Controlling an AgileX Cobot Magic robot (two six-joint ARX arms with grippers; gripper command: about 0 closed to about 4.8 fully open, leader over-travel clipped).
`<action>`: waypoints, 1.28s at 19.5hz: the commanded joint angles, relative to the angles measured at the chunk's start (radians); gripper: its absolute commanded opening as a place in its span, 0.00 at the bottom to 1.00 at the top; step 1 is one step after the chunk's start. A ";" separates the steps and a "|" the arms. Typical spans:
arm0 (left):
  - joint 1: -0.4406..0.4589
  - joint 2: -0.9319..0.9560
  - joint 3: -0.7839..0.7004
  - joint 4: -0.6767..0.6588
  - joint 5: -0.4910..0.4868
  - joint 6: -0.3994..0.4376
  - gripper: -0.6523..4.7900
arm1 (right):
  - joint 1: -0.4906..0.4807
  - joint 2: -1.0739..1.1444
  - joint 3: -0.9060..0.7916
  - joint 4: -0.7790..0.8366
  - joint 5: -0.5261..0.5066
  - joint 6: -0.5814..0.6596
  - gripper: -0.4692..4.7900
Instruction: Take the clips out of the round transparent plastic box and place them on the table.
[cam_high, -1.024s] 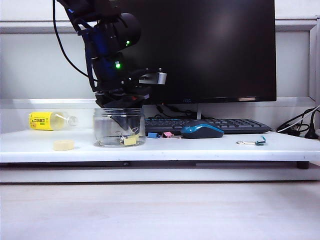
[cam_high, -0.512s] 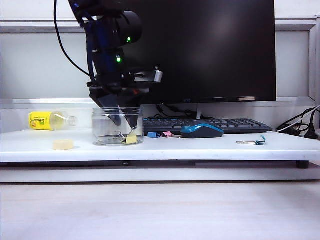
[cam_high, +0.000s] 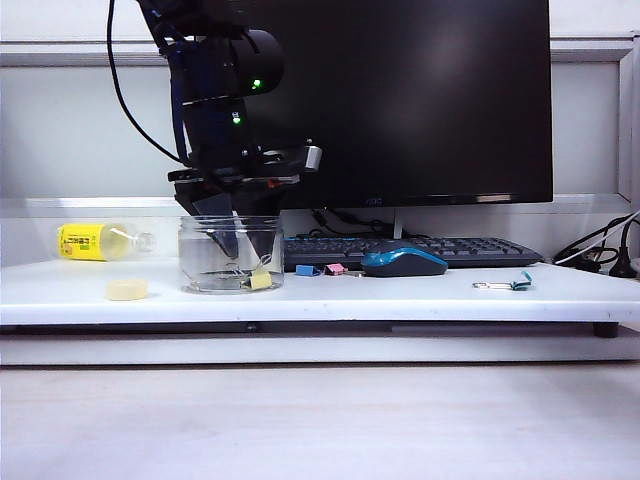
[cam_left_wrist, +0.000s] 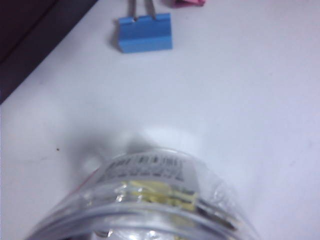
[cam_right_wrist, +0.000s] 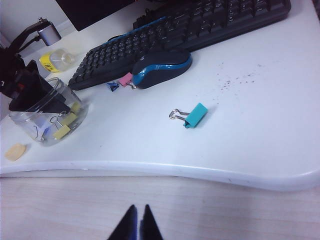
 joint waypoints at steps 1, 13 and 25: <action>0.000 0.047 -0.009 -0.019 0.037 -0.023 0.62 | 0.000 0.001 0.000 -0.003 0.003 -0.004 0.13; 0.000 0.087 -0.010 0.020 0.109 -0.056 0.34 | 0.000 0.001 0.000 -0.004 0.004 -0.004 0.13; 0.000 0.038 -0.005 0.002 0.172 -0.065 0.33 | 0.000 0.001 0.000 -0.004 0.004 -0.003 0.13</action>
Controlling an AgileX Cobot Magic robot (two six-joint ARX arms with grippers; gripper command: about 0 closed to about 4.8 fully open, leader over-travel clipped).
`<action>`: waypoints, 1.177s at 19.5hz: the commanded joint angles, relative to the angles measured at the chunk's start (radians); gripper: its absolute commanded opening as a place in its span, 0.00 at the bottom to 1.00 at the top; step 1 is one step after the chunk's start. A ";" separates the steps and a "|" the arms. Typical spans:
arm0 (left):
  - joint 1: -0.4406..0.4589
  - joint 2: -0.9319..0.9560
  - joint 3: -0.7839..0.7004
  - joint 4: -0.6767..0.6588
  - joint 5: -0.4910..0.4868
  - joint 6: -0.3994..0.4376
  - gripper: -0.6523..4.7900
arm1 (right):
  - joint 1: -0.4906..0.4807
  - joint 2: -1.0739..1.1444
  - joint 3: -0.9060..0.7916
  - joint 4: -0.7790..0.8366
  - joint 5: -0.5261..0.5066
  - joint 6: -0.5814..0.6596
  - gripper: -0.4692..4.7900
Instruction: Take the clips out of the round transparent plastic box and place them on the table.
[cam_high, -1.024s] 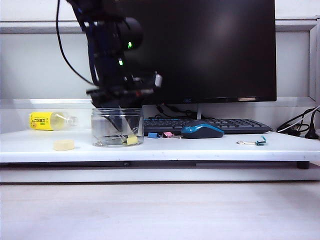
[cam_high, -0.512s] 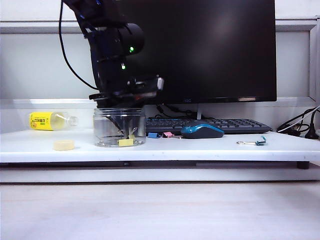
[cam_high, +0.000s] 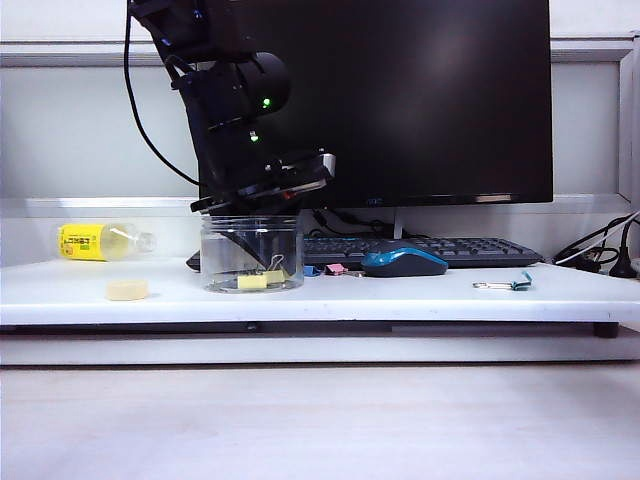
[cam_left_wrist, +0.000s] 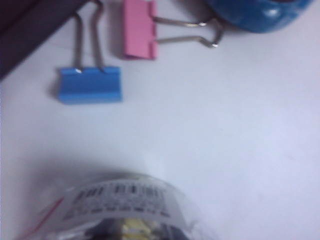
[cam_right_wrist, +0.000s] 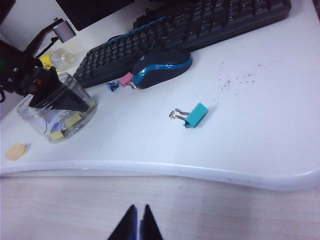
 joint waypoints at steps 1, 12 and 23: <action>-0.003 -0.032 -0.012 -0.066 0.003 0.002 0.33 | 0.000 0.000 0.000 -0.003 0.003 -0.004 0.13; -0.003 -0.122 -0.002 -0.108 -0.064 0.002 0.40 | 0.000 0.000 0.000 -0.004 -0.002 -0.003 0.13; -0.004 -0.096 -0.002 -0.076 -0.065 -0.131 0.46 | 0.000 0.000 0.000 -0.004 -0.002 -0.003 0.13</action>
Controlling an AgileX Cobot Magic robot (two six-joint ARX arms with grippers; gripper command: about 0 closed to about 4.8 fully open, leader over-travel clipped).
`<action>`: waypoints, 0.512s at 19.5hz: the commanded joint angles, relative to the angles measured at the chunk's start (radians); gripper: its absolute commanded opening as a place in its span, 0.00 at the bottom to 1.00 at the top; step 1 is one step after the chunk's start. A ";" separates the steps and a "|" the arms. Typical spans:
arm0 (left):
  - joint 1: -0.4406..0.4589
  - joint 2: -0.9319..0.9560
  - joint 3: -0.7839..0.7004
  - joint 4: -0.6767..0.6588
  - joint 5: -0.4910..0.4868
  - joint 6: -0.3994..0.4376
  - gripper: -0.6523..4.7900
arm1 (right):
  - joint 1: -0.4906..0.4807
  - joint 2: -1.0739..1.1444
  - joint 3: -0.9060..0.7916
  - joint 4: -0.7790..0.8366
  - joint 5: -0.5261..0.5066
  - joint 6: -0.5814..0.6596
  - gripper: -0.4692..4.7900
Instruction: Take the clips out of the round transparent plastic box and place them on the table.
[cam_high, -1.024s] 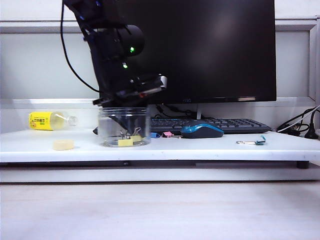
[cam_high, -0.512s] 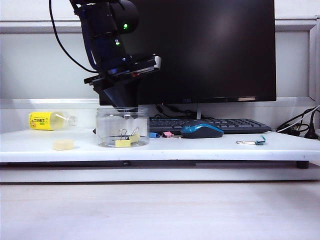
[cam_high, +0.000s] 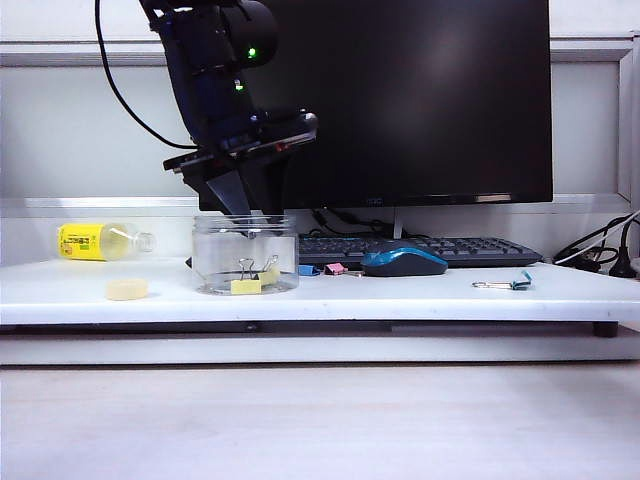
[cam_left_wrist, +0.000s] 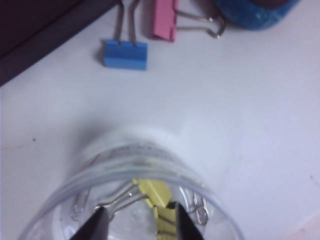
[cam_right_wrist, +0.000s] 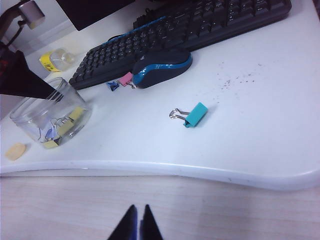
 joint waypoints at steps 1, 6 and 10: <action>-0.001 0.023 0.004 -0.003 0.003 -0.013 0.46 | 0.000 0.000 0.000 -0.003 0.000 -0.004 0.13; -0.002 0.045 0.004 -0.003 0.008 -0.028 0.46 | 0.000 0.000 0.000 -0.003 0.001 -0.004 0.13; -0.002 0.046 0.004 0.003 0.005 -0.027 0.46 | 0.000 0.000 0.000 -0.003 0.002 -0.004 0.13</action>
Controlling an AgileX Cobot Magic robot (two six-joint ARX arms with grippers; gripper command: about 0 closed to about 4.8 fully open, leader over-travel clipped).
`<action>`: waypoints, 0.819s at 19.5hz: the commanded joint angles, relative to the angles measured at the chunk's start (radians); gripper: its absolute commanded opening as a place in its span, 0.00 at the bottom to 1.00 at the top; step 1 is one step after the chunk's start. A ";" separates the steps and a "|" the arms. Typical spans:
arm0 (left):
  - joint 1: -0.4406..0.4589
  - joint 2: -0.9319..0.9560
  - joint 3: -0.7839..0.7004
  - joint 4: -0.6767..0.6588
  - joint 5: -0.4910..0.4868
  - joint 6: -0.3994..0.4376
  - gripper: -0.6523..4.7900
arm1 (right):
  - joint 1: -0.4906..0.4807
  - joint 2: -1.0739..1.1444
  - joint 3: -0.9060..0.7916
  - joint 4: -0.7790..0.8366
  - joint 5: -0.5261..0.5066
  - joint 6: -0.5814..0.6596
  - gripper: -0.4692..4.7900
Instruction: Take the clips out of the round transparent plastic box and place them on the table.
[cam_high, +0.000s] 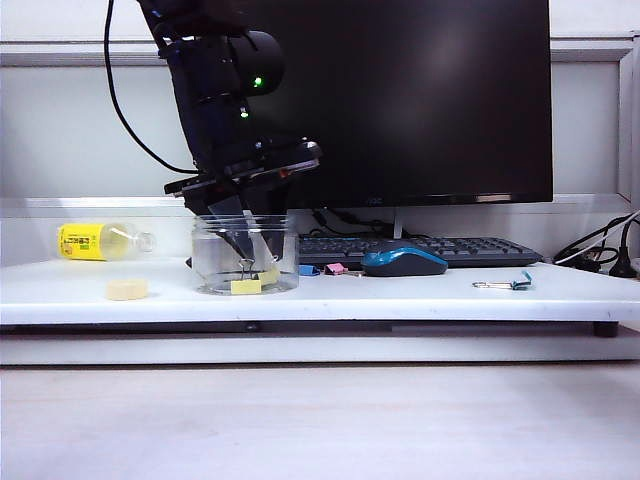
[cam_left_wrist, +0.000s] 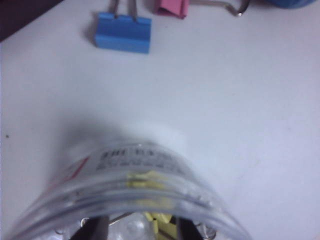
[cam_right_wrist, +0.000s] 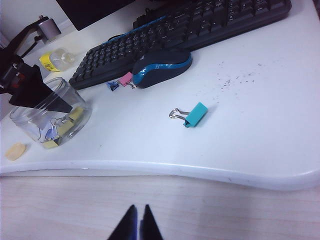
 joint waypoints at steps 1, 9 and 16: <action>-0.002 -0.004 0.005 0.011 0.003 -0.006 0.46 | 0.000 0.001 0.000 -0.003 0.002 -0.004 0.13; -0.008 0.042 0.004 0.025 0.002 -0.015 0.46 | 0.000 0.001 0.000 -0.003 0.003 -0.004 0.13; -0.008 0.064 0.004 0.016 -0.036 -0.014 0.44 | 0.000 0.001 0.000 -0.003 0.005 -0.004 0.13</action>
